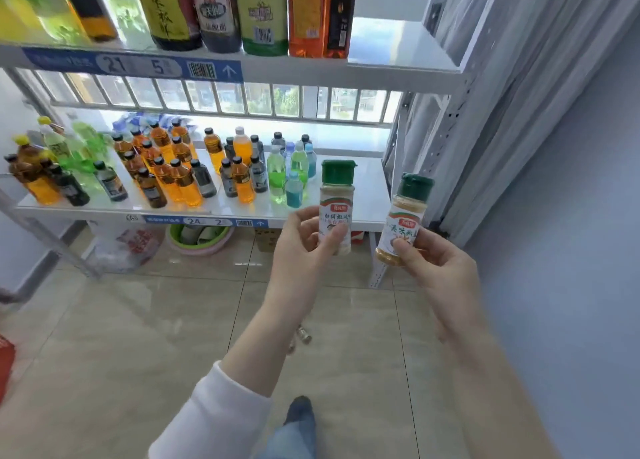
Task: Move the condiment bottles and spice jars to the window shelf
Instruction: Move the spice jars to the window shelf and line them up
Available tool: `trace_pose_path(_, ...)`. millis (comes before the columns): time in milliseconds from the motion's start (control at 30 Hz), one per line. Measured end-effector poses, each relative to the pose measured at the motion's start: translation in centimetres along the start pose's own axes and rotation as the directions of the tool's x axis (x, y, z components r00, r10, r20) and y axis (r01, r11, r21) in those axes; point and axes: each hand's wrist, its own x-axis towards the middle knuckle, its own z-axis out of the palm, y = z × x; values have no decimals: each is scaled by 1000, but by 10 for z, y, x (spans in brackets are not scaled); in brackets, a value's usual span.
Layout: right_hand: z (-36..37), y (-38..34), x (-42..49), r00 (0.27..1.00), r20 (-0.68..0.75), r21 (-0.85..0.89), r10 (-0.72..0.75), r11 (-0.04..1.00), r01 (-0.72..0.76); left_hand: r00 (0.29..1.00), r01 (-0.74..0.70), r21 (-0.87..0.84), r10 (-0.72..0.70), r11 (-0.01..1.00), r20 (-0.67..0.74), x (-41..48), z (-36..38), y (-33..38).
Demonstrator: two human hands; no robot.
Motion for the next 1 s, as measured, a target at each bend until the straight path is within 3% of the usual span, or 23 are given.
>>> trace_pose_path(233,28,-25,124,997,-66,10,-33,999,34,998,-44,51,43,998,36,141,13,16)
trace_pose_path(467,34,-26,241,999,-45,-81,-16,997,12,997,-77,49,76,996,18,252,41,11)
trace_pose_path(800,17,-71,466,986,76,-181,-145,971,157,990,-138,23,139,990,-19,399,123,18)
trace_pose_path(1000,47,-93,590,960,203,-299,-195,921,250,989,-116,10,117,993,-89,462,155,28)
